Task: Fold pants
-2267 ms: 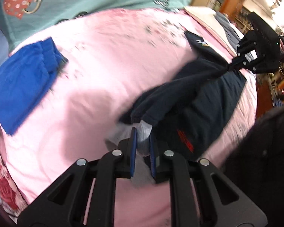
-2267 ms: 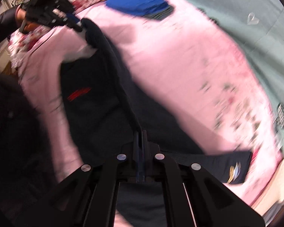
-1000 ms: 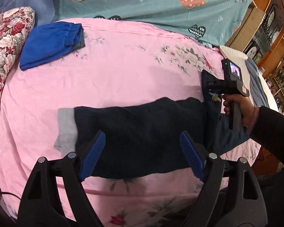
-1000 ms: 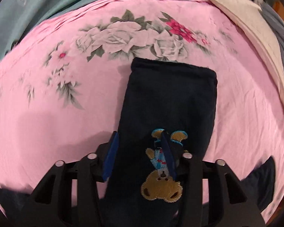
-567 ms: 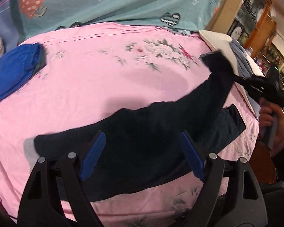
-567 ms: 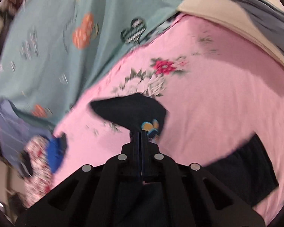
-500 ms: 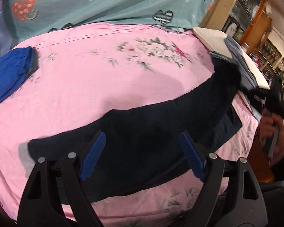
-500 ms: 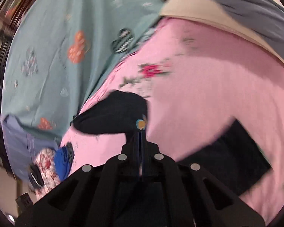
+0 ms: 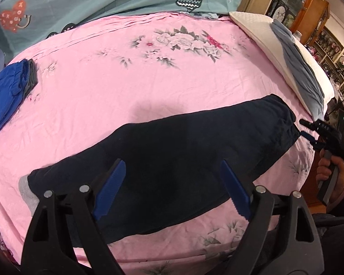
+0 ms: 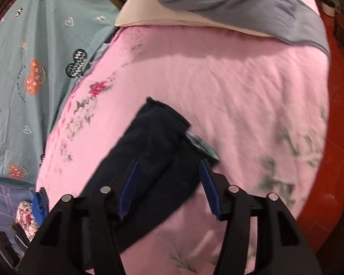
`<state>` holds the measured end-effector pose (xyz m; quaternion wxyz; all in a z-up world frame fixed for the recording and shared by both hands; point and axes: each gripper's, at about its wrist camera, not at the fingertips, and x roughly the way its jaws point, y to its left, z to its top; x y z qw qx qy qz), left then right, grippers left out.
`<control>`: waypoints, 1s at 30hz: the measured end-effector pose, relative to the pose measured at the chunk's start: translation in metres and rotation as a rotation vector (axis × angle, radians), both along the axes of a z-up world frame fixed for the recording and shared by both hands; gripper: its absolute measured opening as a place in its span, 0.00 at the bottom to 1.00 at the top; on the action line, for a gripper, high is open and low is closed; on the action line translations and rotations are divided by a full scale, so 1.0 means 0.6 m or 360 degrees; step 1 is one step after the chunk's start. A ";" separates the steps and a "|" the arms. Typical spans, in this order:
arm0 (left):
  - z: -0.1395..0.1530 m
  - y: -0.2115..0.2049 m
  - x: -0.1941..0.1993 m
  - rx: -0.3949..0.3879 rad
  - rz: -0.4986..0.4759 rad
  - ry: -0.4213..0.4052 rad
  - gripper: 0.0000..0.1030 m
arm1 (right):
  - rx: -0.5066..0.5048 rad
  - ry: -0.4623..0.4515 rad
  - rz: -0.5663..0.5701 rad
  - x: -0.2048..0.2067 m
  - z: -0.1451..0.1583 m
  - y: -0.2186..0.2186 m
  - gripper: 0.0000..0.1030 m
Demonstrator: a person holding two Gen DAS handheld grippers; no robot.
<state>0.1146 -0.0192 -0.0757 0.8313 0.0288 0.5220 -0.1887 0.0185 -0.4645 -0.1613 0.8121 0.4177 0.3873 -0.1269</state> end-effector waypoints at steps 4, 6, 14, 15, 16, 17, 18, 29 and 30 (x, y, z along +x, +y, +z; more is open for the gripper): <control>-0.004 0.017 0.000 0.0003 0.0068 0.0023 0.84 | 0.0137 0.0131 0.0026 0.043 -0.046 -0.013 0.49; -0.005 0.022 -0.001 0.0005 0.0087 0.0024 0.84 | 0.0277 0.0155 -0.0015 0.050 -0.074 -0.020 0.36; -0.004 0.080 0.008 0.0170 0.0189 -0.0024 0.84 | 0.0238 -0.0004 -0.0017 -0.006 0.020 -0.019 0.03; -0.005 0.090 0.009 0.0181 0.0214 -0.0025 0.84 | 0.0246 0.0015 -0.0020 -0.018 0.015 -0.017 0.03; -0.005 0.106 0.011 0.0191 0.0250 -0.0026 0.84 | 0.0236 0.0057 -0.0010 -0.023 0.005 -0.014 0.03; -0.005 0.120 0.011 0.0197 0.0284 -0.0029 0.84 | 0.0216 0.0147 0.0001 -0.024 -0.019 -0.011 0.03; -0.005 0.134 0.012 0.0204 0.0315 -0.0031 0.84 | 0.0214 0.0233 -0.0011 -0.024 -0.040 -0.010 0.05; 0.016 0.383 -0.015 0.0377 0.0798 -0.0105 0.88 | -0.0529 -0.0002 0.0802 0.031 0.125 0.286 0.23; 0.011 0.404 -0.021 0.0370 0.0841 -0.0094 0.88 | -0.0588 -0.0058 0.0975 0.041 0.132 0.347 0.23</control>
